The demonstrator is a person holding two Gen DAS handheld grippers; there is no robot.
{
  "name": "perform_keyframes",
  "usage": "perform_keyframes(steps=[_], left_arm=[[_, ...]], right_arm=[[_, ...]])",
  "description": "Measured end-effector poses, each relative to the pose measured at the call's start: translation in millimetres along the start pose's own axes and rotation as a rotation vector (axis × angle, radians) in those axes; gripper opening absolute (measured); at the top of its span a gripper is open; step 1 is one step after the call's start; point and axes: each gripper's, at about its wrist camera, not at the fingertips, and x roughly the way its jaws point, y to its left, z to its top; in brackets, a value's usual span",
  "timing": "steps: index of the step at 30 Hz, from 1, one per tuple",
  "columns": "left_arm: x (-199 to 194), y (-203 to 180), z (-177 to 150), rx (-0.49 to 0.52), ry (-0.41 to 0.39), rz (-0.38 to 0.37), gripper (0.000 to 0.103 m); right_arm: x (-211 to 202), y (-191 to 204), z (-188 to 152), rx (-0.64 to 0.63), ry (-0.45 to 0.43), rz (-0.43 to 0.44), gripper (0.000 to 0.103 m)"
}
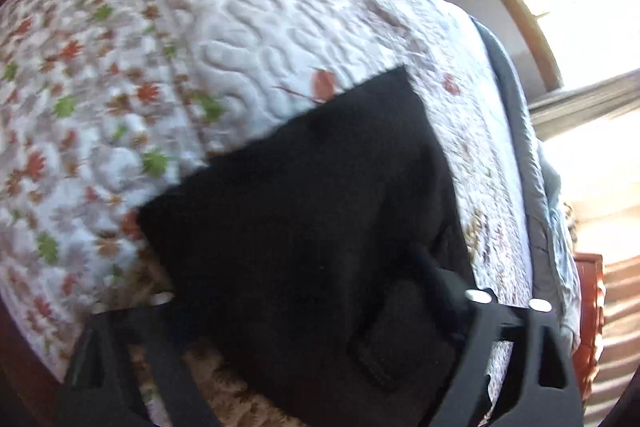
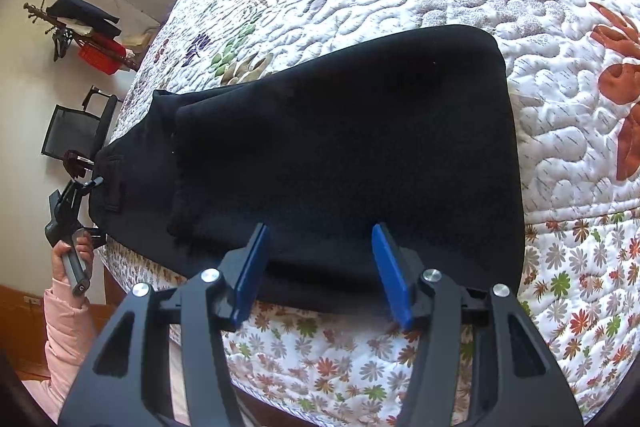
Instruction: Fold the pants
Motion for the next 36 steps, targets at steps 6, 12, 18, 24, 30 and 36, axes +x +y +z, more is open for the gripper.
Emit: perform_keyframes(steps=[6, 12, 18, 24, 30, 36], left_arm=[[-13.6, 6.9, -2.1, -0.022, -0.015, -0.077, 0.030], [-39.2, -35.4, -20.4, 0.122, -0.100, -0.126, 0.012], [-63.5, -94.7, -56.7, 0.341, -0.174, -0.178, 0.012], [-73.3, -145.1, -109.0, 0.604, -0.173, -0.209, 0.012], [-56.0, -176.8, -167.5, 0.822, -0.107, -0.187, 0.012], [-12.0, -189.0, -214.9, 0.899, 0.076, -0.161, 0.017]], right_arm=[[1.3, 0.9, -2.0, -0.012, -0.003, 0.002, 0.055], [1.1, 2.9, -4.0, -0.014, -0.007, 0.004, 0.056], [0.5, 0.8, -4.7, -0.009, -0.012, 0.017, 0.057], [0.3, 0.0, -5.5, -0.011, -0.015, 0.030, 0.061], [-0.8, 0.1, -6.4, -0.012, -0.019, 0.040, 0.061], [-1.3, -3.4, -5.5, -0.010, -0.019, 0.049, 0.061]])
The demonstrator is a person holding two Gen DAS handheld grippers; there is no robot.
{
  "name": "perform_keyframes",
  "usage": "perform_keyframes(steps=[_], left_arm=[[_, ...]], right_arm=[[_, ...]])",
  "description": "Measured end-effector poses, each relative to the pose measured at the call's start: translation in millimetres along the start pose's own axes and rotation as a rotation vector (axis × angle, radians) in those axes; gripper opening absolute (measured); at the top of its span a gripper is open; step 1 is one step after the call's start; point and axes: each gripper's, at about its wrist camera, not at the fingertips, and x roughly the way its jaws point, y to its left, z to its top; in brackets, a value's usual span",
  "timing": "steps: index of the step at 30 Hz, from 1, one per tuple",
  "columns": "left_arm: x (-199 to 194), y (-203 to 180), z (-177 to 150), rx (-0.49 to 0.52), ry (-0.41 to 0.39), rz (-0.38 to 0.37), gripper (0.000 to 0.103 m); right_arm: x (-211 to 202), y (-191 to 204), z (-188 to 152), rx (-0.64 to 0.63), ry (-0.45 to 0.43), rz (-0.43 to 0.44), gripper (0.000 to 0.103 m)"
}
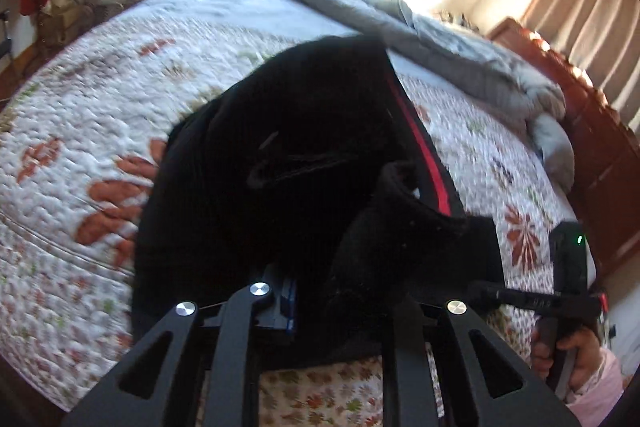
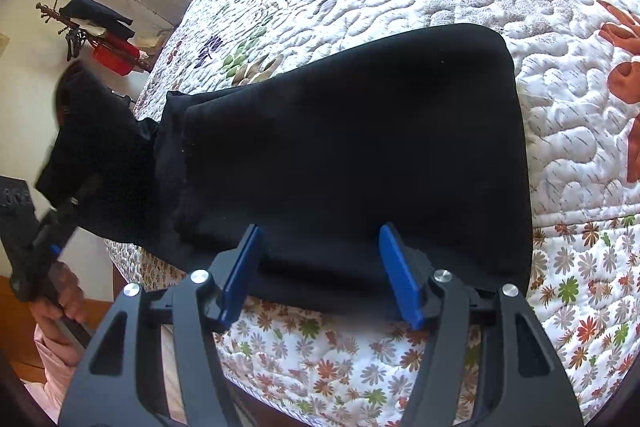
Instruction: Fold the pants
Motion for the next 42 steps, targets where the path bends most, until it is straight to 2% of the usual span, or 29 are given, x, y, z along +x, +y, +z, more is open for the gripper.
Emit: perform_keyframes(steps=[4, 7, 9, 10, 11, 14, 17, 21, 22, 25, 26, 28, 31, 34, 35, 37, 41, 42], left_arm=[[33.5, -19.7, -19.3, 0.069, 0.126, 0.015, 0.022], [34.6, -30.9, -28.5, 0.136, 0.143, 0.066, 0.023], [20.8, -32.6, -26.1, 0.124, 0.136, 0.013, 0.047], [15.1, -32.6, -24.8, 0.094, 0.132, -0.053, 0.075], [2.3, -31.3, -22.4, 0.054, 0.108, -0.128, 0.086], [-16.5, -34.1, -13.0, 0.063, 0.068, -0.167, 0.086], [-24.3, -21.8, -2.4, 0.053, 0.027, -0.110, 0.086], [-20.4, 35.4, 4.7, -0.073, 0.034, 0.070, 0.086], [-17.9, 50.2, 3.9, -0.098, 0.046, 0.142, 0.086], [-6.7, 69.5, 0.5, -0.104, 0.088, 0.241, 0.086], [3.8, 71.9, -3.8, -0.083, 0.129, 0.278, 0.086], [21.7, 71.4, -15.9, -0.030, 0.203, 0.291, 0.087], [25.3, 75.2, -25.0, -0.055, 0.198, 0.253, 0.088], [22.8, 82.8, -24.7, -0.104, 0.198, 0.223, 0.089], [21.0, 83.7, -24.1, -0.103, 0.197, 0.220, 0.089], [22.9, 79.9, -22.5, -0.086, 0.195, 0.225, 0.089], [22.7, 80.6, -22.6, -0.088, 0.194, 0.222, 0.091], [22.5, 81.2, -23.2, -0.092, 0.196, 0.219, 0.091]], right_arm=[[-0.7, -2.0, 1.0, 0.001, 0.002, 0.007, 0.061], [-0.9, -3.9, 1.5, 0.003, 0.004, 0.014, 0.061], [-0.6, -5.0, 2.0, 0.001, 0.005, 0.017, 0.062], [-0.3, -5.2, 2.5, 0.000, 0.005, 0.018, 0.063], [0.1, -5.0, 3.1, 0.000, 0.006, 0.019, 0.064], [2.2, -0.8, 3.9, -0.008, 0.007, 0.008, 0.068], [3.2, 5.1, 3.2, -0.024, 0.008, -0.011, 0.068], [-2.0, 12.2, 4.3, -0.008, 0.019, -0.049, 0.067], [-5.6, 19.7, 4.9, -0.023, 0.020, -0.063, 0.067], [-13.0, 52.0, 7.1, -0.090, 0.023, -0.014, 0.067], [-14.2, 65.8, 7.8, -0.118, 0.027, 0.008, 0.067], [-11.2, 90.9, 9.5, -0.158, 0.052, 0.043, 0.067], [4.1, 120.1, 11.6, -0.192, 0.115, 0.113, 0.067], [23.2, 139.4, 11.9, -0.223, 0.162, 0.087, 0.067], [29.4, 142.7, 11.8, -0.227, 0.176, 0.085, 0.065], [41.4, 145.9, 13.6, -0.221, 0.205, 0.093, 0.054], [57.3, 143.2, 16.3, -0.194, 0.242, 0.143, 0.004], [58.2, 142.0, 15.1, -0.190, 0.247, 0.157, 0.003]])
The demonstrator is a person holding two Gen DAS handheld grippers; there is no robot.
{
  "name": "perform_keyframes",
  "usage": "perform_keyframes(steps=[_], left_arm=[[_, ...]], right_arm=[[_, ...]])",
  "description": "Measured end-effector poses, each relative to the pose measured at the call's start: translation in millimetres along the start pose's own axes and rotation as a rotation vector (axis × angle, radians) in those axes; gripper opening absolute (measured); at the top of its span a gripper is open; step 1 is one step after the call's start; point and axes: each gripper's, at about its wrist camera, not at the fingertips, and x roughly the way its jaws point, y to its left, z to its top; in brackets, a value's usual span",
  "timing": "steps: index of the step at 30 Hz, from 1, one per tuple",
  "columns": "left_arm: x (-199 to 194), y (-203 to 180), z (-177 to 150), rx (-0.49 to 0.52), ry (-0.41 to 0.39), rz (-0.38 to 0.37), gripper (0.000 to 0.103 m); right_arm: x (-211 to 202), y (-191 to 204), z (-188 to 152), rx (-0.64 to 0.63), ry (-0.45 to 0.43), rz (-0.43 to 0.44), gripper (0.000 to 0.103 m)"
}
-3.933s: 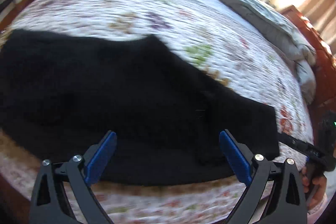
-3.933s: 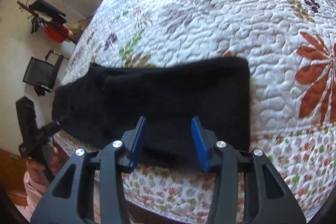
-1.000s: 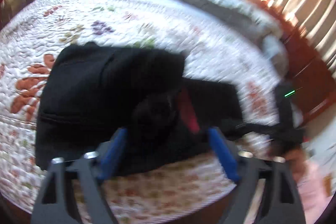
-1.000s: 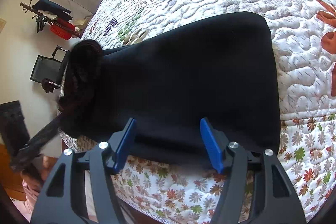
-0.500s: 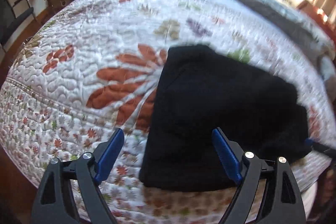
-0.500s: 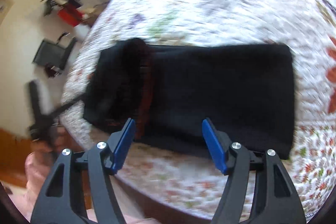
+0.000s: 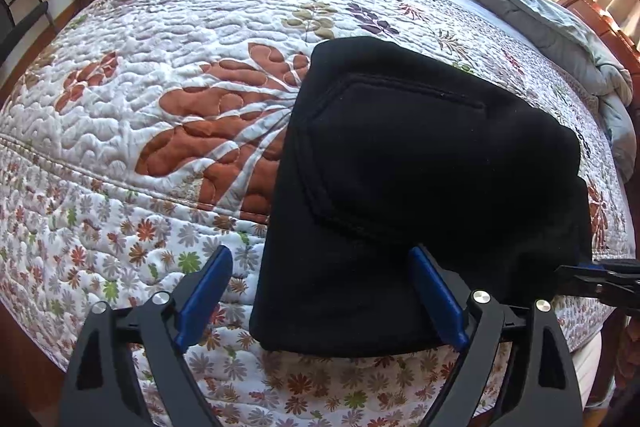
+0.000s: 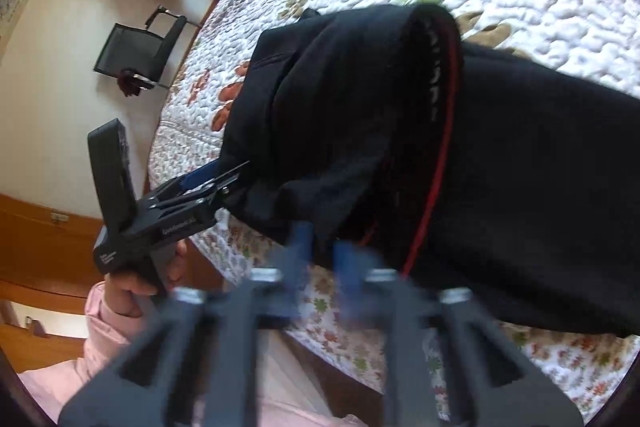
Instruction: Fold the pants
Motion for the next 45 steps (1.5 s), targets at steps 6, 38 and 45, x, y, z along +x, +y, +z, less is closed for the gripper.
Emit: perform_keyframes(steps=[6, 38, 45], left_arm=[[-9.9, 4.4, 0.8, -0.016, -0.029, -0.062, 0.098], [-18.0, 34.4, -13.9, -0.070, 0.058, -0.069, 0.099], [-23.5, 34.2, -12.2, -0.065, 0.053, -0.074, 0.099]], right_arm=[[-41.3, 14.4, -9.6, -0.079, -0.089, 0.048, 0.002], [7.7, -56.8, 23.4, 0.115, -0.015, 0.044, 0.048], [-6.1, -39.3, 23.5, 0.065, -0.066, 0.084, 0.017]])
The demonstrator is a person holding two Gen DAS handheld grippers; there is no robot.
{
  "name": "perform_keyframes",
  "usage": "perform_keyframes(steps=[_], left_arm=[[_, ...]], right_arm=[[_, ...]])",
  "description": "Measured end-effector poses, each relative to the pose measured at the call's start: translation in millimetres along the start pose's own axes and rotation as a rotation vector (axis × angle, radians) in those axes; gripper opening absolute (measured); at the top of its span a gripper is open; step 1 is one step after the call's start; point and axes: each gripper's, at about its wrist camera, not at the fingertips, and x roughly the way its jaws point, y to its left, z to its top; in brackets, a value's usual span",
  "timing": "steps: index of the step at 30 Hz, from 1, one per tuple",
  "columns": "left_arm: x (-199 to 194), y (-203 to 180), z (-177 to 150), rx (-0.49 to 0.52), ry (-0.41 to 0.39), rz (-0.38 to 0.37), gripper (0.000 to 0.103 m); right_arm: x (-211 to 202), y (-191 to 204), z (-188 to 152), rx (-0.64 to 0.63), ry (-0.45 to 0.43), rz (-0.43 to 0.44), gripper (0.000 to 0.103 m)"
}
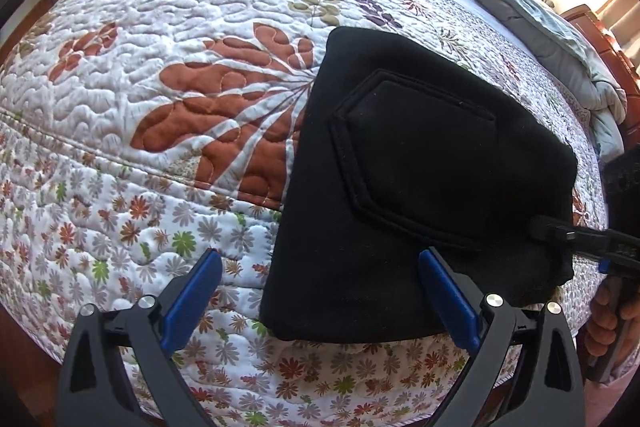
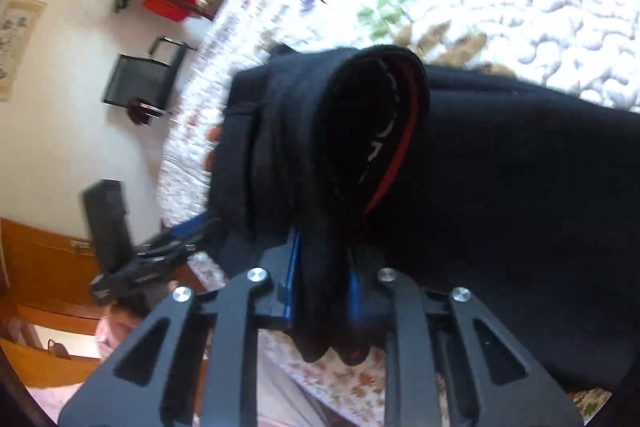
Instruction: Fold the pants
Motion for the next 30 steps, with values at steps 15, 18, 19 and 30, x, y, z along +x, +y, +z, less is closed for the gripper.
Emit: perform_keyframes(steps=[15, 18, 19, 30], left_arm=[[-2.4, -48.3, 25.4, 0.064, -0.012, -0.058, 0.099], [1.9, -59.7, 24.7, 0.088, -0.004, -0.063, 0.099], [3.7, -64.0, 24.8, 0.096, 0.001, -0.065, 0.099], [31.1, -92.3, 21.8, 0.134, 0.057, -0.063, 0.099]], right_arm=[[-153.2, -20.0, -15.8, -0.011, -0.200, -0.055, 0.017], [-168.1, -48.5, -23.7, 0.056, -0.207, -0.075, 0.017], [-171.6, -57.0, -25.9, 0.072, -0.209, -0.072, 0.017], [-132.5, -145.0, -40.5, 0.230, -0.164, -0.124, 0.017]])
